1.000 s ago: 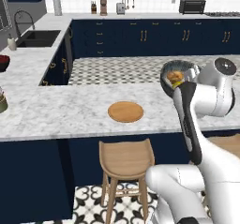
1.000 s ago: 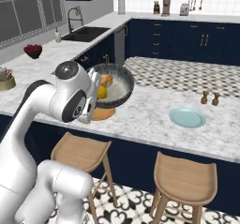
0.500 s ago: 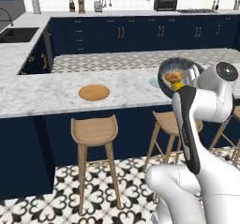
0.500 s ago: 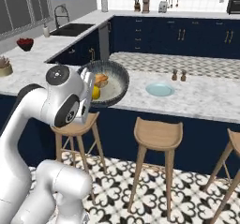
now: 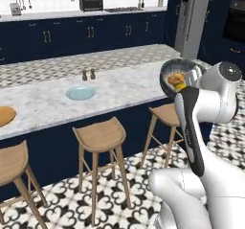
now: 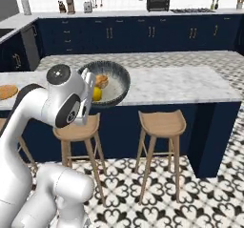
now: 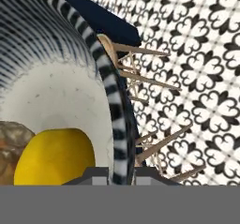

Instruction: Pick the chicken drumstick and lemon from their plates and place them in the bowl. Then put the bowl in the fridge.

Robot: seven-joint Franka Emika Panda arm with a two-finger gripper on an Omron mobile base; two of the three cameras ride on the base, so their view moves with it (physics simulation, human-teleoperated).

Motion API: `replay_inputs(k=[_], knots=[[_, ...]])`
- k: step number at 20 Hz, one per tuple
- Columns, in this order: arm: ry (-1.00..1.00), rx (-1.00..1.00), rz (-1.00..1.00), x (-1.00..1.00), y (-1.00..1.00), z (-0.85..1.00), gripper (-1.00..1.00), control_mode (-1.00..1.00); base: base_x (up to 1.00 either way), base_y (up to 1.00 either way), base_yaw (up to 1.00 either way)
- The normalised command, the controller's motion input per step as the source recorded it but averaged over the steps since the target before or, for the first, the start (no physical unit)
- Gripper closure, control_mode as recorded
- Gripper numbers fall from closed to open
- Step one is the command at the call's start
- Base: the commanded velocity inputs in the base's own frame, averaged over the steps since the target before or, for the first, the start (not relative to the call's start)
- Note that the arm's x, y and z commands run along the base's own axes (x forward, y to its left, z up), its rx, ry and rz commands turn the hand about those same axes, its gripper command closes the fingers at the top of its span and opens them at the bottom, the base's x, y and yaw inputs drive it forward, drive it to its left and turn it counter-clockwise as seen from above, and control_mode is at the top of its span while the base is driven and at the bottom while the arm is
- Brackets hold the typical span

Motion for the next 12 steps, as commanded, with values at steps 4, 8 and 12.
replay_inputs(k=[4, 8, 12], knots=[[0.0, 0.0, 0.0, 0.0, 0.0, 0.0, 1.0, 1.0, 0.34, -1.0, -0.37], [0.0, 0.0, 0.0, 0.0, 0.0, 0.0, 1.0, 1.0, 0.26, -1.0, -0.35], [0.0, 0.0, 0.0, 0.0, 0.0, 0.0, 1.0, 1.0, 0.37, -1.0, -0.28]])
